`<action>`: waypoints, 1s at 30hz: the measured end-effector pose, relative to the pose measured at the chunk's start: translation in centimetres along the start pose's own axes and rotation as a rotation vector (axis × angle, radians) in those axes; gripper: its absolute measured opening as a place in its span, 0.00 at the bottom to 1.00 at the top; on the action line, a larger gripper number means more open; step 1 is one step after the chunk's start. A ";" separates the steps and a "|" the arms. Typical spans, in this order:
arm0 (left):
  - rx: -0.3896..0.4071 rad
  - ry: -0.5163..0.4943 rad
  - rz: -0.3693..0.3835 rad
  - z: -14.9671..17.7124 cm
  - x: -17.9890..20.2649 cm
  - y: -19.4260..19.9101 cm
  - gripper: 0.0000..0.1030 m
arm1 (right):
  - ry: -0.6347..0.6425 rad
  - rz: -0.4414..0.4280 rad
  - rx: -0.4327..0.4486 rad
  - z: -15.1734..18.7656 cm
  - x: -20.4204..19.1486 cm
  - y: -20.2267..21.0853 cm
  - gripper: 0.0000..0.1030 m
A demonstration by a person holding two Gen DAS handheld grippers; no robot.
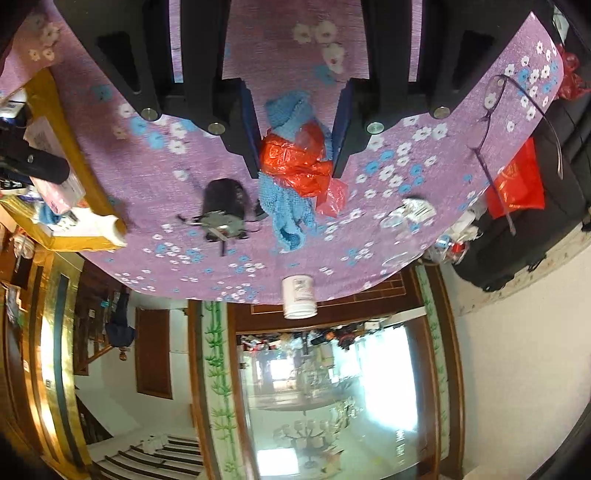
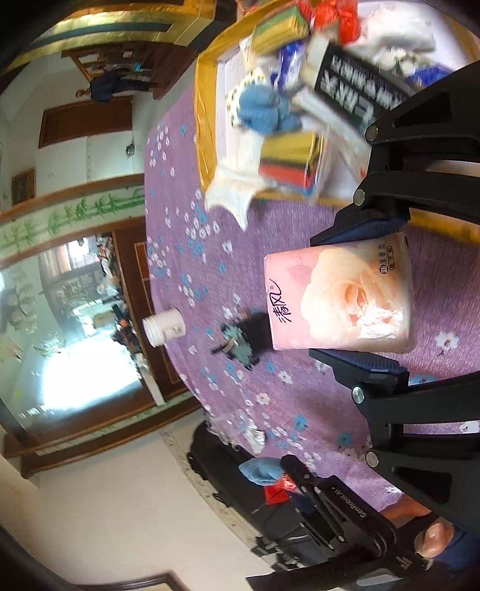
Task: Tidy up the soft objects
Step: 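Lift the pink tissue pack and blue towel with red bag toward the tray, then lower the pink tissue pack and blue towel into the tray and open both grippers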
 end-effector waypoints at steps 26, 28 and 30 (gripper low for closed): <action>-0.119 -0.269 0.402 -0.6 24.9 1.5 0.34 | -0.256 0.262 0.111 0.5 16.9 9.6 0.54; -0.135 -0.282 0.428 -0.5 26.1 1.3 0.34 | -0.256 0.273 0.101 0.4 17.3 9.4 0.54; -0.152 -0.304 0.434 -0.7 27.2 0.9 0.34 | -0.264 0.279 0.088 0.4 17.6 9.3 0.54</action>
Point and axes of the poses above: each gripper's, at about its wrist camera, not at the fingertips, and y roughly against the way its jaws point, x to its right, z to its underside, the point moved 5 cm from there along -y, roughly the way its jaws point, and after that the axes turned 1 degree about -z, right-handed, at the moved point
